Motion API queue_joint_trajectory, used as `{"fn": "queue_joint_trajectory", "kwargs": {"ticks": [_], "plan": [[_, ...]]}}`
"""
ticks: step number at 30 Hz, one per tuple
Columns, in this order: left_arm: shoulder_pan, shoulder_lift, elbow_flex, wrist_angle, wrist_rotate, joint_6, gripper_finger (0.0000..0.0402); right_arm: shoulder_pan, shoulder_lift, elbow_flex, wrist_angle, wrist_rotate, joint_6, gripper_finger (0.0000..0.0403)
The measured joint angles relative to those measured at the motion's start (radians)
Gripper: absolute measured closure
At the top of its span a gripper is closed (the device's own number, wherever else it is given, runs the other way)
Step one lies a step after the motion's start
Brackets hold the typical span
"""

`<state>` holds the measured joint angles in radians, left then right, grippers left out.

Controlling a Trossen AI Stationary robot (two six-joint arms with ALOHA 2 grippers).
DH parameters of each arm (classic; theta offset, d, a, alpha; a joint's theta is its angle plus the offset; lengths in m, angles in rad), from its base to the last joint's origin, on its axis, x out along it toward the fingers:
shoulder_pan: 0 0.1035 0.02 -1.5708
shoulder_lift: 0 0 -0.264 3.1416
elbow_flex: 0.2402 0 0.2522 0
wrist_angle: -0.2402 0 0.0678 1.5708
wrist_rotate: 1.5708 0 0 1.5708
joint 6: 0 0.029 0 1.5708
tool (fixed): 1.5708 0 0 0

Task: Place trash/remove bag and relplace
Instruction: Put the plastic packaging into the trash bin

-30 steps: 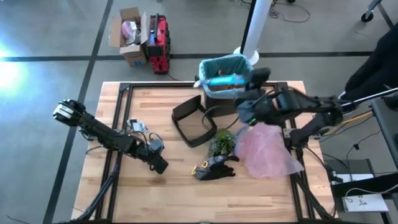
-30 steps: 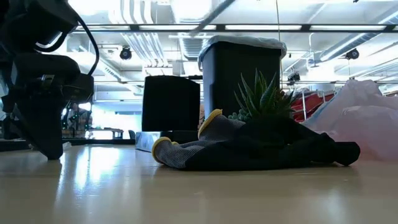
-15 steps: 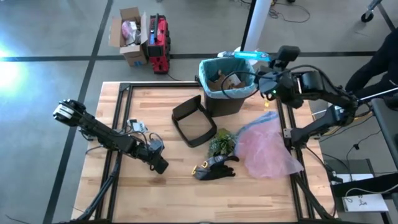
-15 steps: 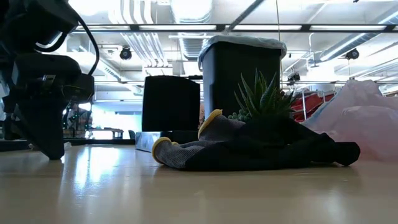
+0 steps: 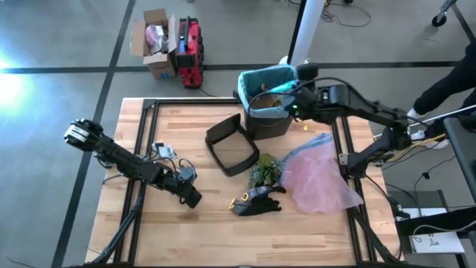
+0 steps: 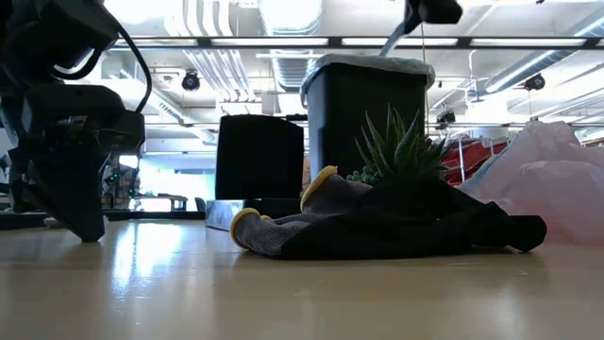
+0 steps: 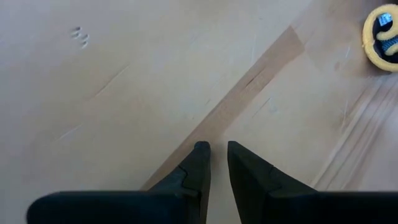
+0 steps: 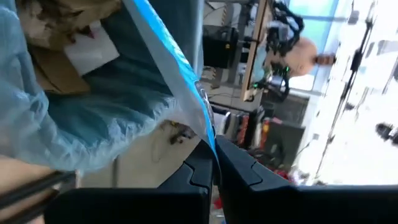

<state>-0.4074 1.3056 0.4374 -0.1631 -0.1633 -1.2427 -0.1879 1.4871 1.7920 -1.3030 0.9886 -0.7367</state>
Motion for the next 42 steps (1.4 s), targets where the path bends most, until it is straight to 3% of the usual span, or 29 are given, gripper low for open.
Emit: {"fn": "queue_joint_trajectory", "kwargs": {"ticks": [7,12,18,24,35,39,42], "plan": [[0.000,0.000,0.000,0.003,-0.004,-0.001,0.0358,-0.016,0.043,0.000,0.234,-0.063,-0.090,0.0403],[0.001,0.000,-0.001,0.005,-0.004,-0.027,0.0358,-0.039,0.046,0.000,0.354,-0.129,0.022,0.0403],[0.001,0.000,-0.001,0.006,-0.011,-0.042,0.0358,-0.077,0.046,0.000,0.337,-0.171,0.039,0.0403],[0.001,0.004,-0.004,0.012,-0.014,-0.042,0.0358,-0.096,0.050,-0.002,0.304,-0.352,0.148,0.0403],[0.002,0.027,-0.006,0.019,-0.017,-0.042,0.0358,-0.137,0.114,-0.013,0.318,-0.372,0.288,0.0403],[0.004,0.031,-0.008,0.024,-0.017,-0.052,0.0358,-0.163,0.145,-0.013,0.317,-0.469,0.370,0.0399],[0.004,0.032,-0.008,0.034,-0.018,-0.059,0.0358,-0.173,0.154,-0.013,0.312,-0.521,0.430,0.0375]]}}
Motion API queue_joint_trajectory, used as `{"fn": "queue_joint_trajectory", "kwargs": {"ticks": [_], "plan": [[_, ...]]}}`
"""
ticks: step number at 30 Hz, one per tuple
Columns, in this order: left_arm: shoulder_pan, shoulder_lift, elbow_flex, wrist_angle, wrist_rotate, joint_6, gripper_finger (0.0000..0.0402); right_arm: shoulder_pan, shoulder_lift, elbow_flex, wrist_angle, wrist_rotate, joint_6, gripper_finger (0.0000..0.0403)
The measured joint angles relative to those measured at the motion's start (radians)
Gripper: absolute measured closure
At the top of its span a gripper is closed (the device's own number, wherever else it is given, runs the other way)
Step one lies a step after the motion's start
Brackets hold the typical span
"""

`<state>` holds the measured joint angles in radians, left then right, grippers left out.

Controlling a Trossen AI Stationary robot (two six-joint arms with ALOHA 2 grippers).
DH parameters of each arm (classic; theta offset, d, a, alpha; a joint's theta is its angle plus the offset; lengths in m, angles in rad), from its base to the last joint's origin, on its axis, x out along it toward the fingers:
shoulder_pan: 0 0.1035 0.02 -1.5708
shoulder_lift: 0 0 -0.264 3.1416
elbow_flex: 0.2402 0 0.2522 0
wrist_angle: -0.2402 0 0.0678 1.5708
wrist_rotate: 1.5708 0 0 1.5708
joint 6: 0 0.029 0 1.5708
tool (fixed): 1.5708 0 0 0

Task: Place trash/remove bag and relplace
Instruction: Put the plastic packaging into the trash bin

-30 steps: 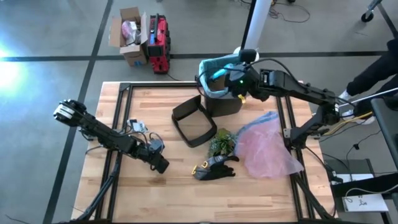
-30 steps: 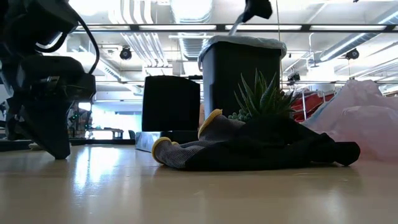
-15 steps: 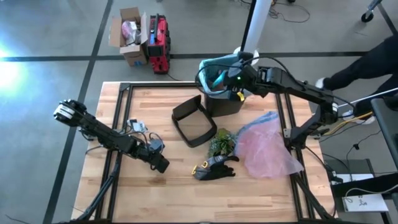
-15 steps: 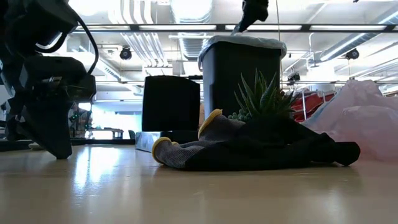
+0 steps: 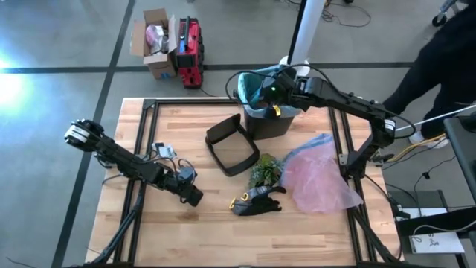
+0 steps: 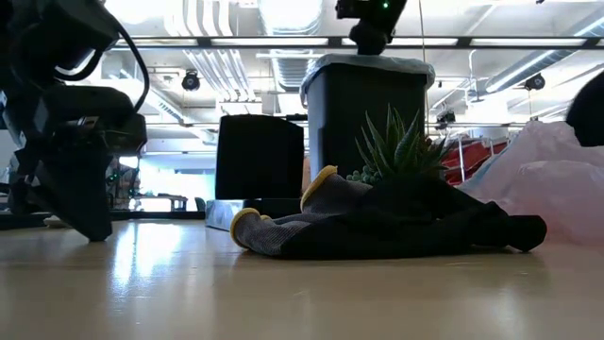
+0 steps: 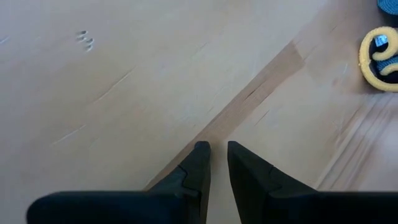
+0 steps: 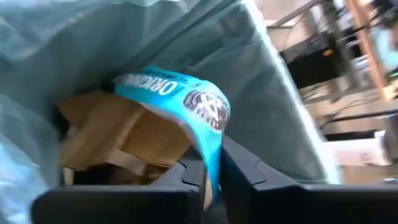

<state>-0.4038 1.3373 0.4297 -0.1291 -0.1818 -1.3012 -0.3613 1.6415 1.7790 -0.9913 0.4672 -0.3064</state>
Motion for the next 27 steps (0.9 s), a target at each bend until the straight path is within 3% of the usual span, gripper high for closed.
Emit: {"fn": "queue_joint_trajectory", "kwargs": {"ticks": [8,13,17,19,23,27], "plan": [[0.000,0.000,0.000,0.028,-0.003,-0.015,0.0358,-0.001,-0.051,0.000,-0.002,-0.057,0.080,0.0250],[0.000,0.000,0.000,0.031,-0.002,-0.017,0.0358,-0.002,-0.113,0.010,-0.037,-0.057,0.106,0.0205],[0.000,0.000,0.000,0.032,0.000,-0.017,0.0358,-0.004,-0.173,0.021,-0.037,-0.084,0.153,0.0194],[0.000,0.000,0.000,0.032,0.000,-0.017,0.0358,-0.006,-0.200,0.021,-0.005,-0.179,0.187,0.0193],[0.001,0.000,0.000,0.032,0.001,-0.002,0.0358,-0.003,-0.216,0.021,0.077,-0.480,0.263,0.0207],[0.008,0.000,-0.001,0.032,0.007,0.006,0.0358,-0.003,-0.192,0.018,0.092,-0.580,0.265,0.0243]]}}
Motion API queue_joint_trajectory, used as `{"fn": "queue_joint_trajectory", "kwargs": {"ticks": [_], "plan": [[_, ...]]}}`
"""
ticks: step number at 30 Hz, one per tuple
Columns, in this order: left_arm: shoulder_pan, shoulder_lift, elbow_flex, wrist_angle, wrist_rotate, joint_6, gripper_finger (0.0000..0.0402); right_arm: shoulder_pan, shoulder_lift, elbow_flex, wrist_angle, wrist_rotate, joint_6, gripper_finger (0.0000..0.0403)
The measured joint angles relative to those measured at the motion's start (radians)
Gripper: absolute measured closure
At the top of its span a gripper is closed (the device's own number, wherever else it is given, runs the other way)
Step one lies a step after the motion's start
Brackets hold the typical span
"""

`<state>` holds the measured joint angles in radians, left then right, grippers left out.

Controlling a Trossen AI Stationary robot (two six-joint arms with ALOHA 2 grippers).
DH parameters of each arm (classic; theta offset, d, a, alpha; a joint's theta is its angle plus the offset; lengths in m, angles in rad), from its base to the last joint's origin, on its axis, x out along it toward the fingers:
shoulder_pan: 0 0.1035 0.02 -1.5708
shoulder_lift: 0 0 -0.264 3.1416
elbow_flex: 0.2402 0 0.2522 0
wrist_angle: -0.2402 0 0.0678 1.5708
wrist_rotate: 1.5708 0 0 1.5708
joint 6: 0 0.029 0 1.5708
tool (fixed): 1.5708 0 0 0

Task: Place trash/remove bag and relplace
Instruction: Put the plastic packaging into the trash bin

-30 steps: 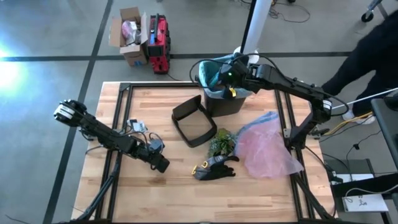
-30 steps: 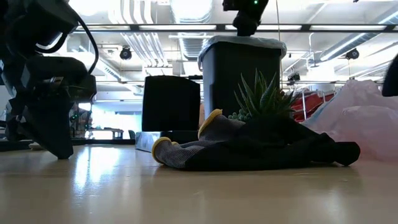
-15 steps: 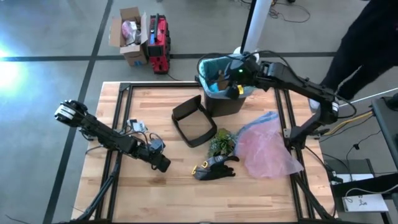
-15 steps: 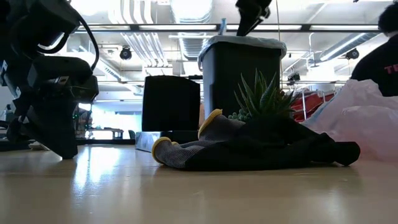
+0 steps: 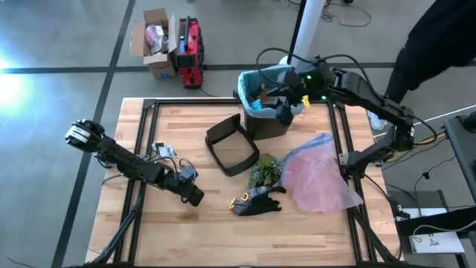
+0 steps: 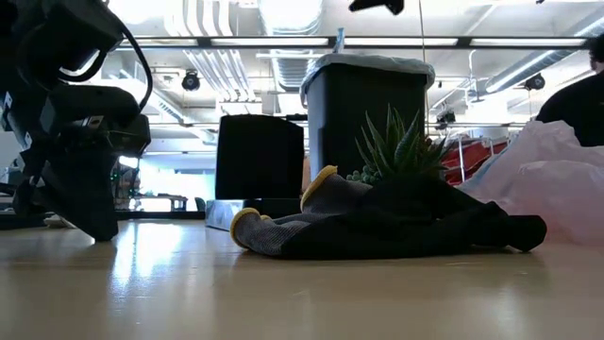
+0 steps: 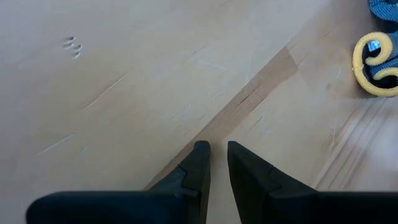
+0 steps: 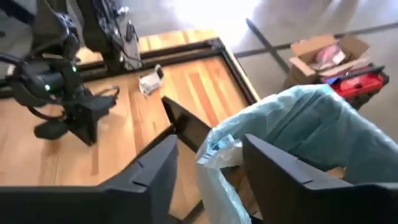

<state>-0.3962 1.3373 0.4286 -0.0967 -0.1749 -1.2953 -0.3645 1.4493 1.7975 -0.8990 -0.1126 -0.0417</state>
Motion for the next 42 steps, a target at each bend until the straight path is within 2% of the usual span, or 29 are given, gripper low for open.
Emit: {"fn": "queue_joint_trajectory", "kwargs": {"ticks": [3,8,10,16,19,27,32,36,42], "plan": [[0.002,0.000,0.000,0.000,0.001,0.000,0.0358,-0.001,0.032,-0.010,0.000,-0.004,-0.010,0.0287],[0.003,0.000,-0.001,0.000,0.001,-0.008,0.0358,0.000,0.072,-0.019,0.060,-0.099,-0.026,0.0372],[0.003,0.000,-0.001,0.000,0.001,-0.018,0.0358,0.000,0.086,-0.019,0.072,-0.093,-0.026,0.0394],[0.003,0.000,-0.001,0.004,0.000,-0.031,0.0358,-0.034,0.124,-0.020,-0.001,0.124,-0.032,0.0389],[0.003,0.000,-0.001,0.007,0.000,-0.036,0.0358,-0.070,0.125,-0.020,-0.053,0.186,-0.047,0.0397],[0.003,0.000,-0.001,0.008,-0.001,-0.037,0.0358,-0.202,0.123,-0.020,-0.192,0.195,-0.055,0.0402],[0.003,0.000,-0.001,0.008,-0.001,-0.030,0.0358,-0.251,0.103,-0.020,-0.202,0.188,-0.056,0.0401],[0.003,0.000,-0.001,0.008,-0.002,-0.029,0.0358,-0.256,0.060,-0.020,-0.196,0.101,-0.056,0.0400],[0.003,0.000,-0.003,0.010,-0.002,-0.021,0.0358,-0.255,0.011,-0.019,-0.197,-0.227,0.023,0.0400]]}}
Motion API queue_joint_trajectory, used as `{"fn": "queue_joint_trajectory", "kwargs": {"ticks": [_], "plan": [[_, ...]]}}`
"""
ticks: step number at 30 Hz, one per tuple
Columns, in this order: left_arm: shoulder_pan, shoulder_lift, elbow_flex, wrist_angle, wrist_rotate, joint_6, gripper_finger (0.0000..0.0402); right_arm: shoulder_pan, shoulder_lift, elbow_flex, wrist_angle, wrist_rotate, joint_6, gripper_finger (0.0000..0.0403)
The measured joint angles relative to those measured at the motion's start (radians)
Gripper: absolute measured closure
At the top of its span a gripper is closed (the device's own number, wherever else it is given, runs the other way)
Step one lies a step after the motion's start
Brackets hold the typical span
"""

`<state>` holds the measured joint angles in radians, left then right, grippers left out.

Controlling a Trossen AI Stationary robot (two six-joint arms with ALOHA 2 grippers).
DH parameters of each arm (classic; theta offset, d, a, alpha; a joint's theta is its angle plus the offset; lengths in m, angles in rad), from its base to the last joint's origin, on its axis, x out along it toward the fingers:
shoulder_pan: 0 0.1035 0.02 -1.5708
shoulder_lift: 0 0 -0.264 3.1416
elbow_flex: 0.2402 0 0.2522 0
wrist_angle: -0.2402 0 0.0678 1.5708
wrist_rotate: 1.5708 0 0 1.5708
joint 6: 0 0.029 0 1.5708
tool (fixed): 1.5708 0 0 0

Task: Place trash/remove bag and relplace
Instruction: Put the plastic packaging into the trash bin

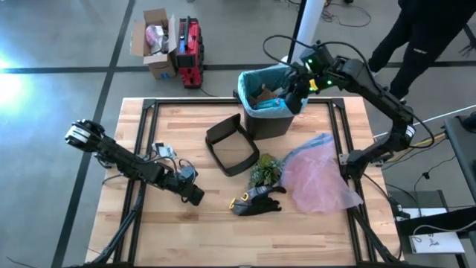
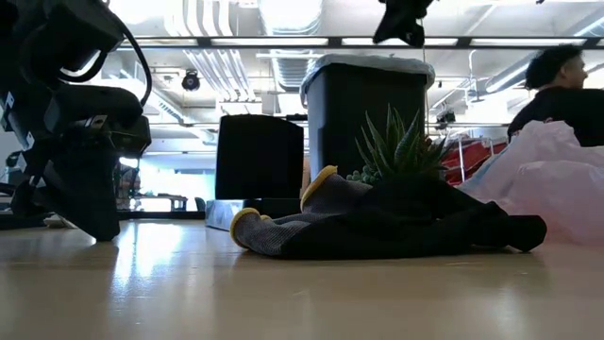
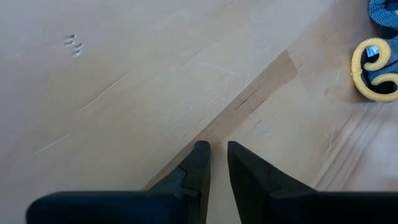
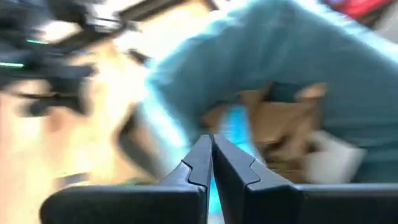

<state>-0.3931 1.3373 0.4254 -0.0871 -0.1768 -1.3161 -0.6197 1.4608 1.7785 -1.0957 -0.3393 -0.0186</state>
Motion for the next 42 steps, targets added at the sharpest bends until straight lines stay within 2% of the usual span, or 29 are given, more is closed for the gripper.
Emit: {"fn": "queue_joint_trajectory", "kwargs": {"ticks": [2,10,14,16,22,27,30,37,42], "plan": [[0.000,0.000,-0.003,0.002,0.000,0.002,0.0358,0.000,0.000,0.000,-0.023,-0.031,0.012,0.0400],[0.000,0.000,-0.008,0.004,0.000,0.000,0.0358,-0.010,0.033,0.000,-0.184,0.063,-0.018,0.0400],[0.000,0.000,-0.009,0.009,-0.001,-0.002,0.0358,-0.013,0.036,0.000,-0.209,0.268,-0.026,0.0400],[0.000,0.000,-0.009,0.016,-0.001,-0.002,0.0358,-0.019,0.028,0.000,-0.208,0.330,-0.026,0.0400],[0.000,0.000,-0.010,0.035,-0.006,-0.013,0.0358,-0.017,-0.006,0.000,-0.207,0.322,-0.026,0.0400],[0.001,0.000,-0.010,0.037,-0.006,-0.013,0.0358,-0.017,-0.005,-0.001,-0.180,0.197,-0.011,0.0400],[0.001,0.000,-0.010,0.039,-0.005,-0.013,0.0358,-0.014,0.013,-0.001,-0.145,0.173,-0.007,0.0400],[0.000,0.001,-0.010,0.041,-0.005,-0.013,0.0358,-0.030,0.066,-0.004,-0.184,0.223,-0.008,0.0401],[0.001,0.001,-0.010,0.042,0.001,-0.027,0.0358,-0.035,0.069,-0.005,-0.189,0.353,-0.008,0.0401]]}}
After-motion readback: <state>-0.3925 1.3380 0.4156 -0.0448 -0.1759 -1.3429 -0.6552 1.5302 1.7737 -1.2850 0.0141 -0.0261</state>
